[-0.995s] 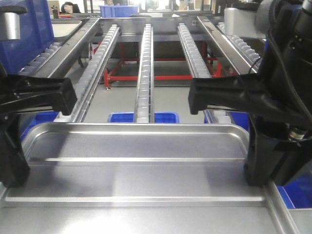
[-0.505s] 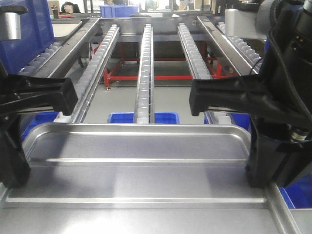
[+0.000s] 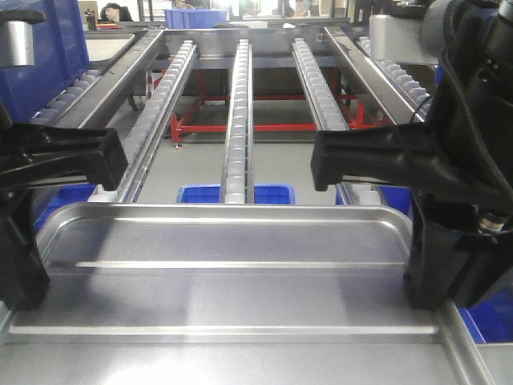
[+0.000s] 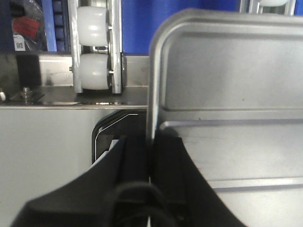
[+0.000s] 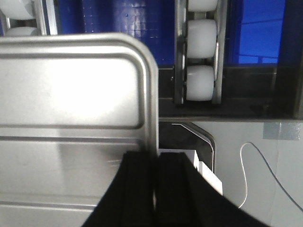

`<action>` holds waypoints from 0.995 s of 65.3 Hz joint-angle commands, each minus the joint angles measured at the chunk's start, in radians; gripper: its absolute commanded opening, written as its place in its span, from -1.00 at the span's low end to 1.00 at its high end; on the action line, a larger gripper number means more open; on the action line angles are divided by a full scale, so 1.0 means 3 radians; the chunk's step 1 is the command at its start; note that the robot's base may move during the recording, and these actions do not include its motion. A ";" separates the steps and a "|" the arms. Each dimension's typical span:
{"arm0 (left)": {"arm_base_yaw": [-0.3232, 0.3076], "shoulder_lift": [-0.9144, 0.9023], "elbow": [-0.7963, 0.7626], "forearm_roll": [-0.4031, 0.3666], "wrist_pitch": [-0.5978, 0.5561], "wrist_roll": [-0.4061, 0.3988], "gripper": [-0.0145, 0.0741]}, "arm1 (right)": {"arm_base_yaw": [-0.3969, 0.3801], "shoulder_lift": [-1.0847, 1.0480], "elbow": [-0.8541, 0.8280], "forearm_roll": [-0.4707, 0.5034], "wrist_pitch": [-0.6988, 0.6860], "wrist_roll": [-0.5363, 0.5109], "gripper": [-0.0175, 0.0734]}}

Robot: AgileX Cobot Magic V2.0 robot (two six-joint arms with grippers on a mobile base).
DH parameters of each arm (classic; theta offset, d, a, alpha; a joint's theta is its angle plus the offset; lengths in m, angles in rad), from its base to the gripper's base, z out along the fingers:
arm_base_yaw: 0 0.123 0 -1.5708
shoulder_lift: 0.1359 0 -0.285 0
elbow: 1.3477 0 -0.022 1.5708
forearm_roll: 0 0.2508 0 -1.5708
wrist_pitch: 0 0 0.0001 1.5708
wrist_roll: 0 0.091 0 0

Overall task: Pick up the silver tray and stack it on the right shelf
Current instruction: 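Pull the held tray back toward the robot off the rack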

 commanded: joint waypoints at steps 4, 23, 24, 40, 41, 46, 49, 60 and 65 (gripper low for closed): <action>-0.0033 -0.0095 -0.0071 0.0030 0.0013 0.0000 -0.90 | 0.0004 -0.0107 -0.0081 -0.0079 -0.0045 -0.0003 -0.49; -0.0033 -0.0095 -0.0071 0.0030 0.0013 0.0000 -0.90 | 0.0004 -0.0107 -0.0081 -0.0079 -0.0045 -0.0003 -0.49; -0.0033 -0.0095 -0.0071 0.0030 0.0013 0.0000 -0.90 | 0.0004 -0.0107 -0.0081 -0.0079 -0.0045 -0.0003 -0.49; -0.0033 -0.0095 -0.0071 0.0030 0.0013 0.0000 -0.90 | 0.0004 -0.0107 -0.0081 -0.0079 -0.0045 -0.0003 -0.49; -0.0033 -0.0095 -0.0071 0.0030 0.0013 0.0000 -0.90 | 0.0004 -0.0107 -0.0081 -0.0079 -0.0045 -0.0003 -0.49; -0.0033 -0.0095 -0.0071 0.0030 0.0013 0.0000 -0.90 | 0.0004 -0.0107 -0.0081 -0.0079 -0.0045 -0.0003 -0.49; -0.0033 -0.0095 -0.0071 0.0030 0.0013 0.0000 -0.90 | 0.0004 -0.0107 -0.0081 -0.0079 -0.0045 -0.0003 -0.49; -0.0033 -0.0095 -0.0071 0.0030 0.0013 0.0000 -0.90 | 0.0004 -0.0107 -0.0081 -0.0079 -0.0045 -0.0003 -0.49; -0.0033 -0.0088 -0.0071 0.0030 0.0013 0.0000 -0.90 | 0.0004 -0.0107 -0.0081 -0.0079 -0.0045 -0.0003 -0.49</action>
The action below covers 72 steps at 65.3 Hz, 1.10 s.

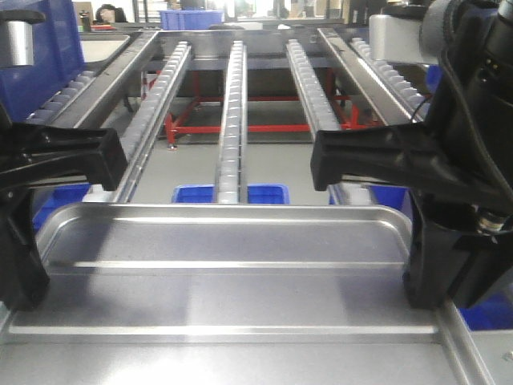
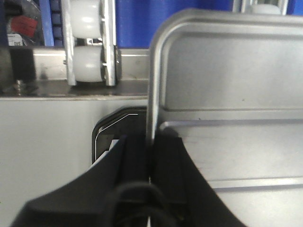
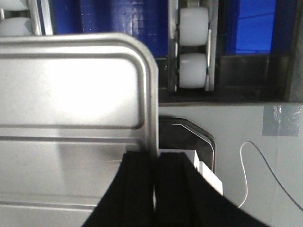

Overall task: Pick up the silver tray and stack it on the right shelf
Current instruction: 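Pull the held tray back toward the robot off the rack, then hold the tray with both grippers while the base turns away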

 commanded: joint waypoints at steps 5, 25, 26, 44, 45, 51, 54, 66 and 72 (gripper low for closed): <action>-0.0033 -0.0082 -0.0071 0.0030 0.0013 0.0000 -0.90 | 0.0004 -0.0107 -0.0081 -0.0079 -0.0045 -0.0009 -0.49; -0.0033 -0.0082 -0.0071 0.0030 0.0013 0.0000 -0.90 | 0.0004 -0.0107 -0.0081 -0.0079 -0.0045 -0.0009 -0.49; -0.0033 -0.0082 -0.0071 0.0030 0.0013 0.0000 -0.90 | 0.0004 -0.0107 -0.0081 -0.0079 -0.0045 -0.0009 -0.49; -0.0033 -0.0082 -0.0071 0.0030 0.0013 0.0000 -0.90 | 0.0004 -0.0107 -0.0081 -0.0079 -0.0045 -0.0009 -0.49; -0.0033 -0.0082 -0.0071 0.0030 0.0013 0.0000 -0.90 | 0.0004 -0.0107 -0.0081 -0.0079 -0.0045 -0.0009 -0.49; -0.0033 -0.0082 -0.0071 0.0030 0.0013 0.0000 -0.90 | 0.0004 -0.0107 -0.0081 -0.0079 -0.0045 -0.0009 -0.49; -0.0033 -0.0082 -0.0071 0.0030 0.0013 0.0000 -0.90 | 0.0004 -0.0107 -0.0081 -0.0079 -0.0045 -0.0009 -0.49; -0.0033 -0.0082 -0.0071 0.0030 0.0013 0.0000 -0.90 | 0.0004 -0.0107 -0.0081 -0.0079 -0.0045 -0.0009 -0.49; -0.0033 -0.0082 -0.0071 0.0030 0.0013 0.0000 -0.90 | 0.0004 -0.0107 -0.0081 -0.0079 -0.0045 -0.0009 -0.49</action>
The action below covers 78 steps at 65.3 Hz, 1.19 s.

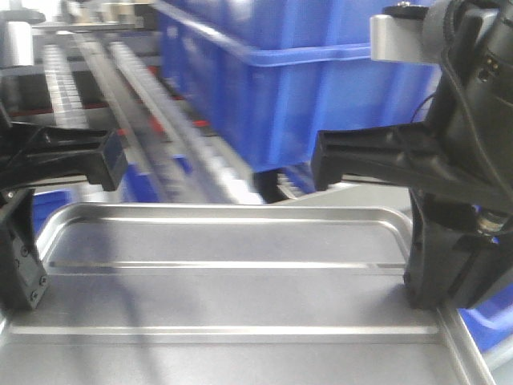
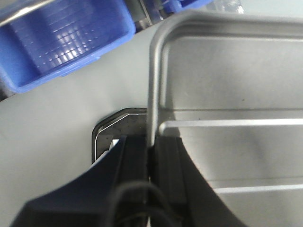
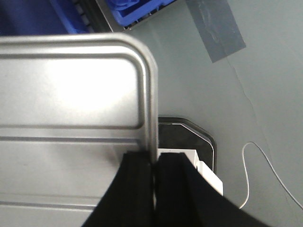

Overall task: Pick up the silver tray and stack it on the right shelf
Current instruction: 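Hold the tray with both grippers while the base turns away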

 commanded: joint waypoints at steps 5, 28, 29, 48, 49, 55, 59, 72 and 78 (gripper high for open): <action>-0.0033 -0.0082 -0.0071 0.0030 0.0012 0.0000 -0.90 | 0.0004 -0.0107 -0.0081 -0.0084 -0.0045 -0.0009 -0.49; -0.0033 -0.0082 -0.0071 0.0030 0.0012 0.0000 -0.90 | 0.0004 -0.0107 -0.0081 -0.0084 -0.0045 -0.0009 -0.49; -0.0033 -0.0082 -0.0071 0.0030 0.0012 0.0000 -0.90 | 0.0004 -0.0107 -0.0081 -0.0084 -0.0045 -0.0009 -0.49; -0.0033 -0.0082 -0.0071 0.0030 0.0012 0.0000 -0.90 | 0.0004 -0.0107 -0.0081 -0.0084 -0.0045 -0.0009 -0.49; -0.0033 -0.0082 -0.0071 0.0030 0.0012 0.0000 -0.90 | 0.0004 -0.0107 -0.0081 -0.0084 -0.0045 -0.0009 -0.49; -0.0033 -0.0082 -0.0071 0.0030 0.0012 0.0000 -0.90 | 0.0004 -0.0107 -0.0081 -0.0084 -0.0045 -0.0009 -0.49; -0.0033 -0.0082 -0.0071 0.0030 0.0012 0.0000 -0.90 | 0.0004 -0.0107 -0.0081 -0.0084 -0.0045 -0.0009 -0.49; -0.0033 -0.0082 -0.0071 0.0030 0.0012 0.0000 -0.90 | 0.0004 -0.0107 -0.0081 -0.0084 -0.0045 -0.0009 -0.49; -0.0033 -0.0082 -0.0071 0.0030 0.0012 0.0000 -0.90 | 0.0004 -0.0107 -0.0081 -0.0084 -0.0045 -0.0009 -0.49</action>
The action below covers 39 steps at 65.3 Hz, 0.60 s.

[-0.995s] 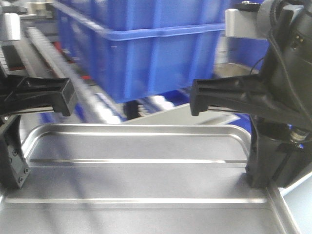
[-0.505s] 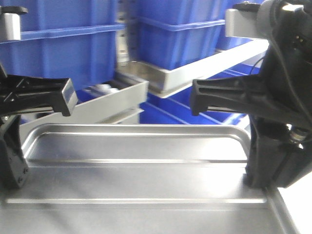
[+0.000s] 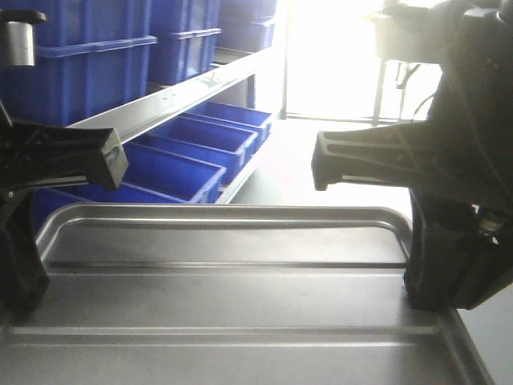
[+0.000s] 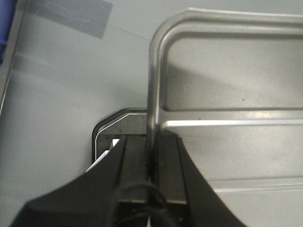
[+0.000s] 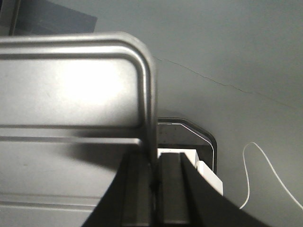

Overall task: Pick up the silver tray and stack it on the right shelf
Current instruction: 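Hold the tray with both grippers while the base turns away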

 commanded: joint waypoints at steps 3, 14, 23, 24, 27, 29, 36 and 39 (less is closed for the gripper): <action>-0.0033 -0.0082 -0.0071 0.0030 0.0012 0.0000 -0.90 | 0.0004 -0.0107 -0.0081 -0.0084 -0.0045 -0.0013 -0.49; -0.0033 -0.0082 -0.0071 0.0030 0.0012 0.0000 -0.90 | 0.0004 -0.0107 -0.0081 -0.0084 -0.0045 -0.0013 -0.49; -0.0033 -0.0082 -0.0071 0.0030 0.0012 0.0000 -0.90 | 0.0004 -0.0107 -0.0081 -0.0084 -0.0045 -0.0013 -0.49; -0.0033 -0.0082 -0.0071 0.0030 0.0012 0.0000 -0.90 | 0.0004 -0.0107 -0.0081 -0.0084 -0.0045 -0.0013 -0.49; -0.0033 -0.0082 -0.0071 0.0030 0.0012 0.0000 -0.90 | 0.0004 -0.0107 -0.0081 -0.0084 -0.0045 -0.0013 -0.49; -0.0033 -0.0082 -0.0071 0.0030 0.0012 0.0000 -0.90 | 0.0004 -0.0107 -0.0081 -0.0084 -0.0045 -0.0013 -0.49; -0.0033 -0.0082 -0.0071 0.0030 0.0012 0.0000 -0.90 | 0.0004 -0.0107 -0.0081 -0.0084 -0.0045 -0.0013 -0.49; -0.0033 -0.0082 -0.0071 0.0030 0.0012 0.0000 -0.90 | 0.0004 -0.0107 -0.0081 -0.0084 -0.0045 -0.0013 -0.49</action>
